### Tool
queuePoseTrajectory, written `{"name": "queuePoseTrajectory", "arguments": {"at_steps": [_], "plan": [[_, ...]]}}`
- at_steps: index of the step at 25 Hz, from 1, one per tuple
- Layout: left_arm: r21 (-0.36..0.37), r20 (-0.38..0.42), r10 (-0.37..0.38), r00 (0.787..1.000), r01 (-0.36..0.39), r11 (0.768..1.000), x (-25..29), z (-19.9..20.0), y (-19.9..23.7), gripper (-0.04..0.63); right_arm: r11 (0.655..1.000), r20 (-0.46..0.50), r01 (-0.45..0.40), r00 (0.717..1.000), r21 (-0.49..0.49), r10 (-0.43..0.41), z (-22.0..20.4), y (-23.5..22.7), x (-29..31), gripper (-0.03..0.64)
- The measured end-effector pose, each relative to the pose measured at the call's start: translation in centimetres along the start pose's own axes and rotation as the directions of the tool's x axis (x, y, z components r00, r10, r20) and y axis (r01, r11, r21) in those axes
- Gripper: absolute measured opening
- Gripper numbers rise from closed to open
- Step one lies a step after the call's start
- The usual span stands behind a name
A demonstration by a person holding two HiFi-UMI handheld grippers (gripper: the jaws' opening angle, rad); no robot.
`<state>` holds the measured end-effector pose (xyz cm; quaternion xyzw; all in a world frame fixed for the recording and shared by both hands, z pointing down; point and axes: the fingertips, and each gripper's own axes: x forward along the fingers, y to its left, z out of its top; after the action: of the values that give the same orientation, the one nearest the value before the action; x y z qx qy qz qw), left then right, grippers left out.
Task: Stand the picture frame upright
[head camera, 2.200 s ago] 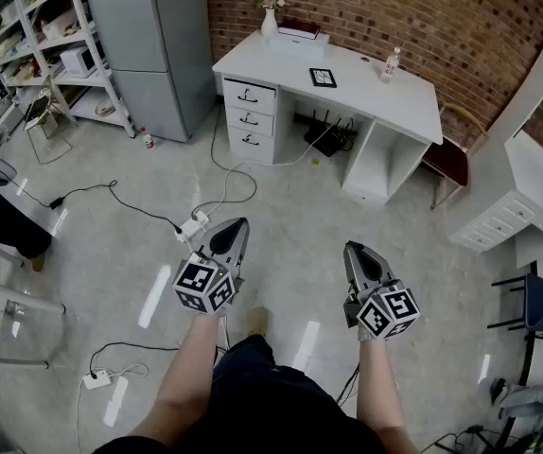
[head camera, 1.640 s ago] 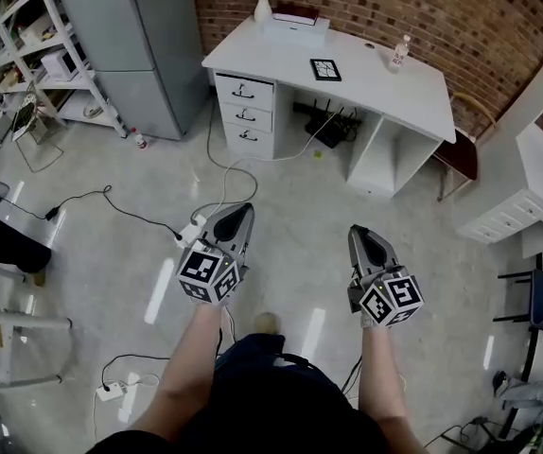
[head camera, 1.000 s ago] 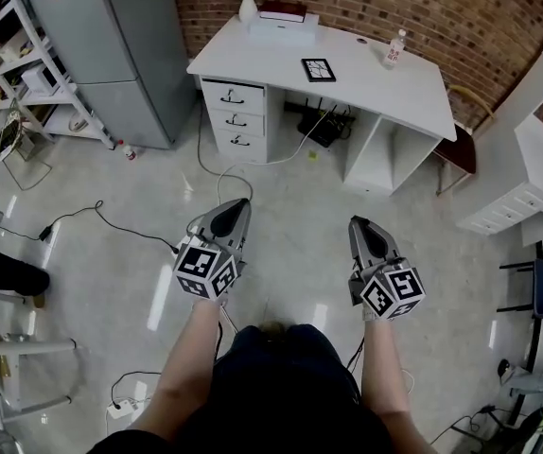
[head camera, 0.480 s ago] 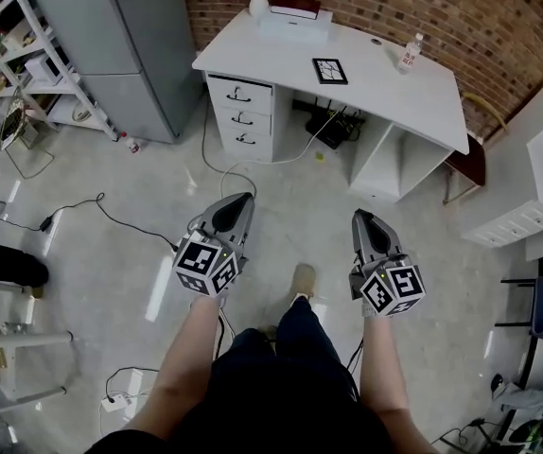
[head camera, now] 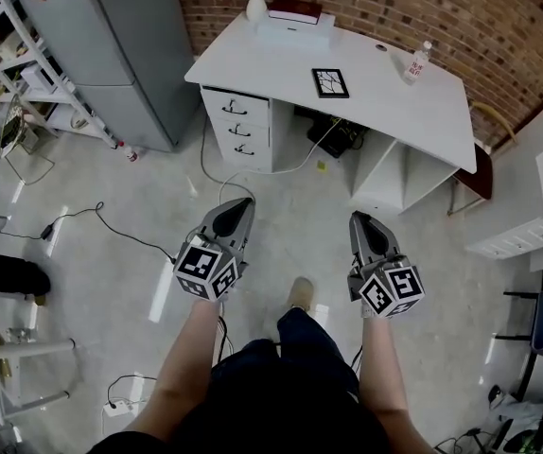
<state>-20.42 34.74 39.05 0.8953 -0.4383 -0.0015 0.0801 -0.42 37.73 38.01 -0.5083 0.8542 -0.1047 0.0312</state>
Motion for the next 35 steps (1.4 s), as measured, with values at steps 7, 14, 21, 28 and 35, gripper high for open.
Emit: {"name": "queuePoseTrajectory", "arguments": {"at_steps": [7, 14, 21, 28, 35], "plan": [[-0.003, -0.009, 0.028, 1.000, -0.028, 1.000, 5.8, 0.8, 1.8, 0.000, 1.000, -0.010, -0.024, 1.000, 0.011, 0.024, 1.4, -4.8, 4.2, 0.003], [-0.017, -0.009, 0.057, 0.998, -0.057, 0.998, 10.8, 1.3, 3.2, 0.000, 0.999, -0.019, -0.046, 0.999, 0.013, 0.046, 2.7, -9.3, 7.9, 0.003], [-0.020, 0.002, 0.077, 0.997, -0.077, 0.997, 15.5, 1.2, 3.7, 0.000, 0.996, -0.040, -0.087, 0.995, -0.008, 0.087, 3.1, -12.8, 10.5, 0.003], [-0.029, 0.004, 0.089, 0.996, -0.089, 0.996, 18.5, 0.9, 3.7, 0.000, 0.993, -0.045, -0.114, 0.992, 0.012, 0.114, 3.1, -15.4, 11.6, 0.003], [-0.030, -0.020, 0.099, 0.995, -0.099, 0.995, 19.4, 0.3, 3.5, 0.000, 0.992, -0.044, -0.117, 0.992, 0.042, 0.119, 2.8, -16.8, 12.1, 0.003]]}}
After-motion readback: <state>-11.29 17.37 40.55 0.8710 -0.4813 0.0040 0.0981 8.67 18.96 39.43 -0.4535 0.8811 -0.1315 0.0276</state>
